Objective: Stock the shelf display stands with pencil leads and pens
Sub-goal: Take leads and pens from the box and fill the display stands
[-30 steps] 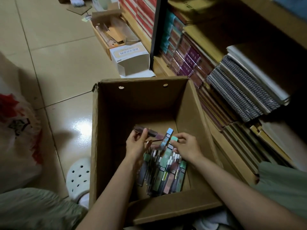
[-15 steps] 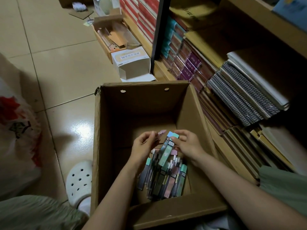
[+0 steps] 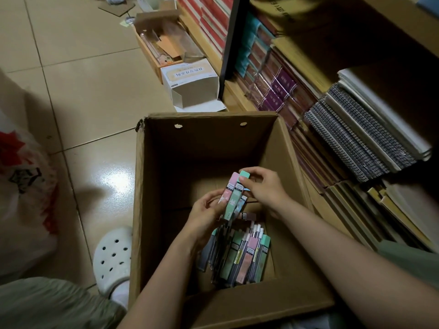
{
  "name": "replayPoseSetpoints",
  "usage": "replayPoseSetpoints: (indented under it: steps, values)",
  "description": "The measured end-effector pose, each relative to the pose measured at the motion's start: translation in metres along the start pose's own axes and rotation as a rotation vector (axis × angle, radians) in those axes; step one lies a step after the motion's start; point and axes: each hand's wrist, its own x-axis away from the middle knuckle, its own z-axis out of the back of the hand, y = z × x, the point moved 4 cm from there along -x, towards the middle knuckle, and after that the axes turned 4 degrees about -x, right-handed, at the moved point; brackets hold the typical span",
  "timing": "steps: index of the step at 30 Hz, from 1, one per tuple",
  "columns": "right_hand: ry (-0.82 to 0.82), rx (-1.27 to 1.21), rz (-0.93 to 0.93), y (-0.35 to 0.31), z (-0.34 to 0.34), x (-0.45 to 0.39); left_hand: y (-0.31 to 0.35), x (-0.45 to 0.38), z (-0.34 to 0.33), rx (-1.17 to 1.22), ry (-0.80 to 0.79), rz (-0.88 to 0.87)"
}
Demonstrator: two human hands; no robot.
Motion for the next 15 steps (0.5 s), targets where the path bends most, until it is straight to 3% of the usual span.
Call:
replayPoseSetpoints:
  steps: [5,8,11,15]
  values:
    - [-0.011,0.0,-0.01,0.009,-0.012,-0.013,-0.001,-0.002,0.001,0.04,-0.019,-0.012]
    - [0.094,0.016,-0.218,0.042,-0.007,-0.018,-0.004,-0.006,0.004,-0.012,0.08,-0.029]
    - [0.168,0.334,-0.42,0.081,-0.004,-0.016,-0.009,-0.01,0.01,-0.009,0.206,-0.037]
    - [0.302,0.491,-0.39,0.097,-0.014,-0.024,-0.011,-0.012,0.021,0.032,0.239,-0.039]
